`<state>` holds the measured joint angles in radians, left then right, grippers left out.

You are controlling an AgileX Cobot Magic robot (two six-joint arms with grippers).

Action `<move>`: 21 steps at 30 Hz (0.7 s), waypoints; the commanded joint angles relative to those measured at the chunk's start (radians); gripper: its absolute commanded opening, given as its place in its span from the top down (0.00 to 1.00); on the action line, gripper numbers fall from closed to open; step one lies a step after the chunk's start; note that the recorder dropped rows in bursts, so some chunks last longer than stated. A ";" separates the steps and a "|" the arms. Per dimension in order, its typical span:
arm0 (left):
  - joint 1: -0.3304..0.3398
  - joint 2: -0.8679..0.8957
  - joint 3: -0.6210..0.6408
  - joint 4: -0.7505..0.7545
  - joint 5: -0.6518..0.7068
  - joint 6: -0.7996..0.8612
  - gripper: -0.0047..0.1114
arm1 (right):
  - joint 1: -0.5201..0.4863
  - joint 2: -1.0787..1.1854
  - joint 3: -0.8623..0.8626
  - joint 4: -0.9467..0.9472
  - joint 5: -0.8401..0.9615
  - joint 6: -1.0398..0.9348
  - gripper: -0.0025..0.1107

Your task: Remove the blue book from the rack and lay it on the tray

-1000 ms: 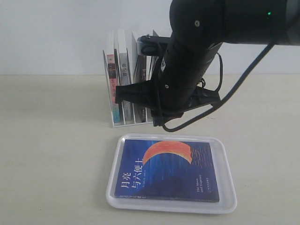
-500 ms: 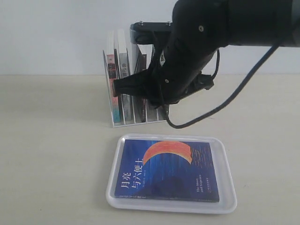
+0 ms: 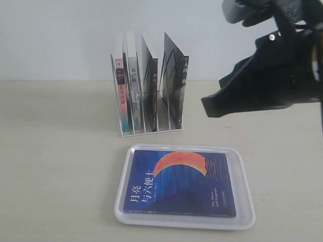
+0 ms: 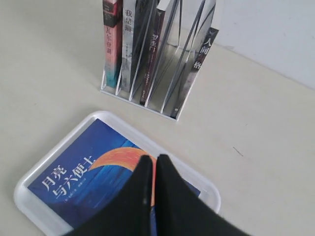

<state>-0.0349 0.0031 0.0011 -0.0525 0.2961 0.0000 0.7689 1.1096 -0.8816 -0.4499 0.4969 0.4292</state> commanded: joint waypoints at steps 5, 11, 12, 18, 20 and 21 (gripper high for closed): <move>0.002 -0.003 -0.001 -0.004 -0.004 0.000 0.92 | -0.004 -0.202 0.148 -0.116 -0.109 -0.002 0.97; 0.002 -0.003 -0.001 -0.004 -0.004 0.000 0.92 | -0.098 -0.326 0.292 -0.142 -0.281 -0.002 0.97; 0.002 -0.003 -0.001 -0.004 -0.004 0.000 0.92 | -0.127 -0.342 0.316 -0.142 -0.309 -0.002 0.97; 0.002 -0.003 -0.001 -0.004 -0.004 0.000 0.92 | -0.283 -0.452 0.446 -0.135 -0.384 0.010 0.97; 0.002 -0.003 -0.001 -0.004 -0.004 0.000 0.92 | -0.329 -0.497 0.484 -0.135 -0.384 0.010 0.97; 0.002 -0.003 -0.001 -0.004 -0.004 0.000 0.92 | -0.346 -0.523 0.506 -0.135 -0.386 0.010 0.97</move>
<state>-0.0349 0.0031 0.0011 -0.0525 0.2961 0.0000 0.4735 0.6459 -0.4231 -0.5786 0.1331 0.4343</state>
